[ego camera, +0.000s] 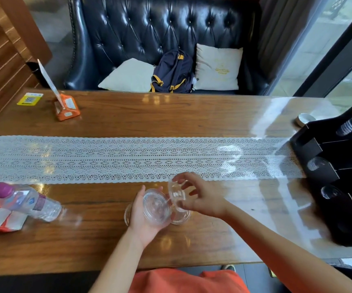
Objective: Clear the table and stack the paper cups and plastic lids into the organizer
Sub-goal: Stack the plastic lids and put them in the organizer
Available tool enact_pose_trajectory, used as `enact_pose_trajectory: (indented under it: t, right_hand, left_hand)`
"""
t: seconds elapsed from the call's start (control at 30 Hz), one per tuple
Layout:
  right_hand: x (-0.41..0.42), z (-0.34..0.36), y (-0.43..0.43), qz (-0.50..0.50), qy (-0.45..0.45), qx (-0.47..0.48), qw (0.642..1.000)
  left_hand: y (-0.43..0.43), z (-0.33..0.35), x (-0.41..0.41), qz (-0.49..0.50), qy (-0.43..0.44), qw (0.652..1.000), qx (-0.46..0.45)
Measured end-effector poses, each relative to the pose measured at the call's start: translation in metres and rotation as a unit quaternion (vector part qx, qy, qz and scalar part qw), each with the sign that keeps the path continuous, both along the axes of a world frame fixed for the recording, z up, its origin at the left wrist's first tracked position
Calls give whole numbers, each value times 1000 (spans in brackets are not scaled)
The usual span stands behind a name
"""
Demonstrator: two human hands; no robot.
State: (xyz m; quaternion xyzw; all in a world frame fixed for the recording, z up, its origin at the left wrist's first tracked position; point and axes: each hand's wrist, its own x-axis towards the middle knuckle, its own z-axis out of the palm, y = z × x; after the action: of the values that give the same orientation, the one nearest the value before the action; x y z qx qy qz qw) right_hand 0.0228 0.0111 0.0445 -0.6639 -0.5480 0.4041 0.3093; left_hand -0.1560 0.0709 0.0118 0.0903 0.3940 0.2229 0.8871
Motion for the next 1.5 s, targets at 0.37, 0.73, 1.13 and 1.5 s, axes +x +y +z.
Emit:
enact_pose_trajectory:
  t: [0.37,0.73,1.13,1.5]
  right_hand:
    - [-39,6,17,113,-88,42,989]
    - [-42,2,26,106,-98,22,989]
    - [-40,12,25,78,-103,28,991]
    - [-39,6,26,80,-158,-22,984]
  left_hand:
    - [3,1,3,-18,-22,998,61]
    - [7,1,1,-10,11,996,91]
    - [8,2,4,-14,-17,995,92]
    - [7,3,6,-14,17,992,122]
